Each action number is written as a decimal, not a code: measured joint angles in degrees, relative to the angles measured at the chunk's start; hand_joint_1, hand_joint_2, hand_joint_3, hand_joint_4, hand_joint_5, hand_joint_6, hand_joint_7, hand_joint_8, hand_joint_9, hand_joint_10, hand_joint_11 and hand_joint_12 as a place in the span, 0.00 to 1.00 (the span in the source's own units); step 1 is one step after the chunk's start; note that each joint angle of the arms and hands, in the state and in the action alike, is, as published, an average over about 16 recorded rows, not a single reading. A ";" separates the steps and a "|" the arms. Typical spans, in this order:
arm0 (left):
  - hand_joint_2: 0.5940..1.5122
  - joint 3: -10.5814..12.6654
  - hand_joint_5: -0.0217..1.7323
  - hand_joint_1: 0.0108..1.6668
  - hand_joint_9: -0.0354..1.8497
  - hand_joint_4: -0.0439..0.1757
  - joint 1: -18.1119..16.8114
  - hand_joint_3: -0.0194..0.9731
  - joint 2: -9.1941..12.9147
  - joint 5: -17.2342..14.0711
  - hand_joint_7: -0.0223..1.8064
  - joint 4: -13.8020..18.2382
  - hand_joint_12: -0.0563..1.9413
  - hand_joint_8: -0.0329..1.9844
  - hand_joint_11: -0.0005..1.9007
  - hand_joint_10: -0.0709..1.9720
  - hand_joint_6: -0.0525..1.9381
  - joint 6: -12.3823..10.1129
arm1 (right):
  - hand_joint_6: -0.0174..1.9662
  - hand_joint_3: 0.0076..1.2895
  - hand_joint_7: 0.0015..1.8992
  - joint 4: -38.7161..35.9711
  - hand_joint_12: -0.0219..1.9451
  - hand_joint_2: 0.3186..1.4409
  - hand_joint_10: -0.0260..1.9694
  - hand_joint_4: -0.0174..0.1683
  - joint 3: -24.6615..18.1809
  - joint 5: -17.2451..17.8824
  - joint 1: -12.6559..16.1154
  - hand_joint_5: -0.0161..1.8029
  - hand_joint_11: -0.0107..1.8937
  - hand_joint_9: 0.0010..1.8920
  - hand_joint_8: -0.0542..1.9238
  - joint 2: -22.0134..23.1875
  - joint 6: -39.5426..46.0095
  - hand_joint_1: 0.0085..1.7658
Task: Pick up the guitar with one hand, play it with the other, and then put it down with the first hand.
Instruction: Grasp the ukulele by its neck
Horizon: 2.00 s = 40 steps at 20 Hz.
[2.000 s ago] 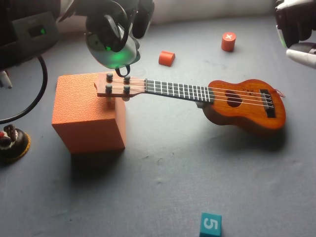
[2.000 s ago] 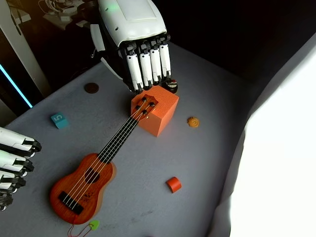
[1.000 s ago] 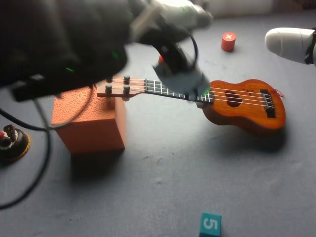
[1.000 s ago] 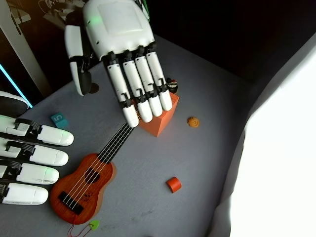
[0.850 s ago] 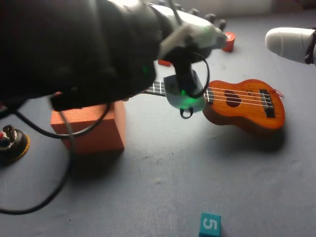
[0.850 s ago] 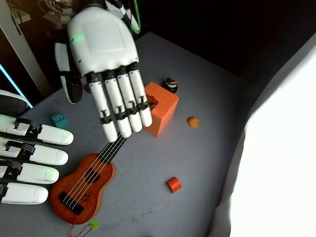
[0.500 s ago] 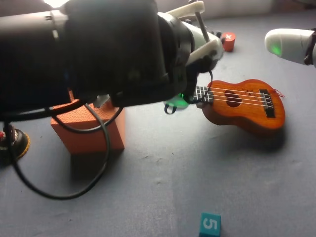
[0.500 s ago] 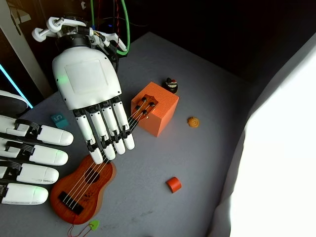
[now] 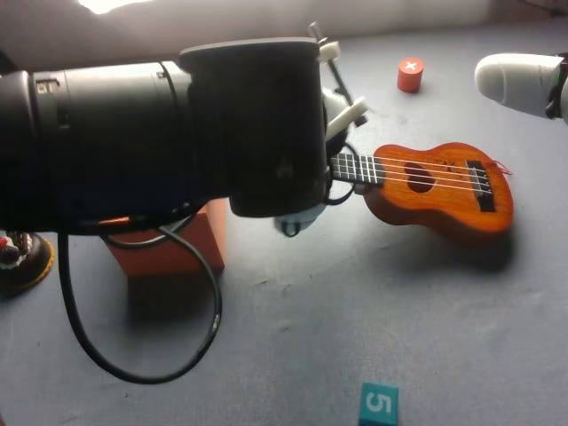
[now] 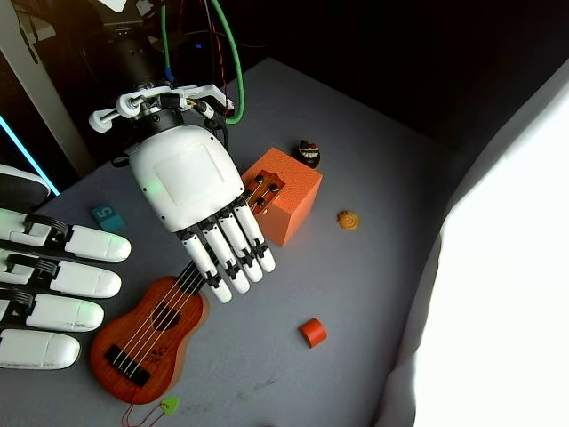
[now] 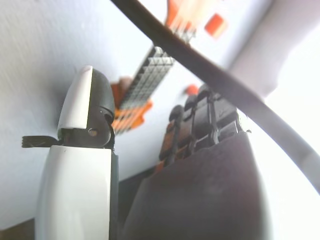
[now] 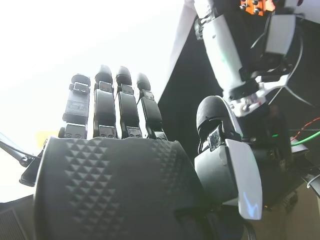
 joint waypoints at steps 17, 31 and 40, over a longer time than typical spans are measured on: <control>0.53 6.11 0.02 0.81 0.03 0.20 4.07 0.02 -6.10 0.90 0.02 6.13 0.03 0.01 0.01 0.04 0.02 -5.42 | 0.03 0.01 0.08 -0.02 0.09 0.92 0.03 0.08 0.00 -0.21 0.00 0.09 0.02 0.07 0.04 -0.10 0.01 0.01; 0.57 10.19 0.02 0.78 0.03 0.19 7.93 0.02 -8.01 -2.13 0.02 9.19 0.03 0.01 0.01 0.04 0.02 -6.57 | 0.03 0.01 0.12 -0.02 0.29 0.92 0.03 0.08 0.00 -0.30 0.00 0.12 0.02 0.11 0.04 -0.10 0.01 0.03; 0.56 11.33 0.02 0.78 0.03 0.20 8.87 0.02 -8.05 -3.46 0.02 9.79 0.03 0.01 0.01 0.04 0.02 -6.60 | 0.03 0.01 0.12 -0.01 0.27 0.92 0.03 0.08 0.00 -0.30 0.00 0.12 0.02 0.11 0.04 -0.10 0.02 0.03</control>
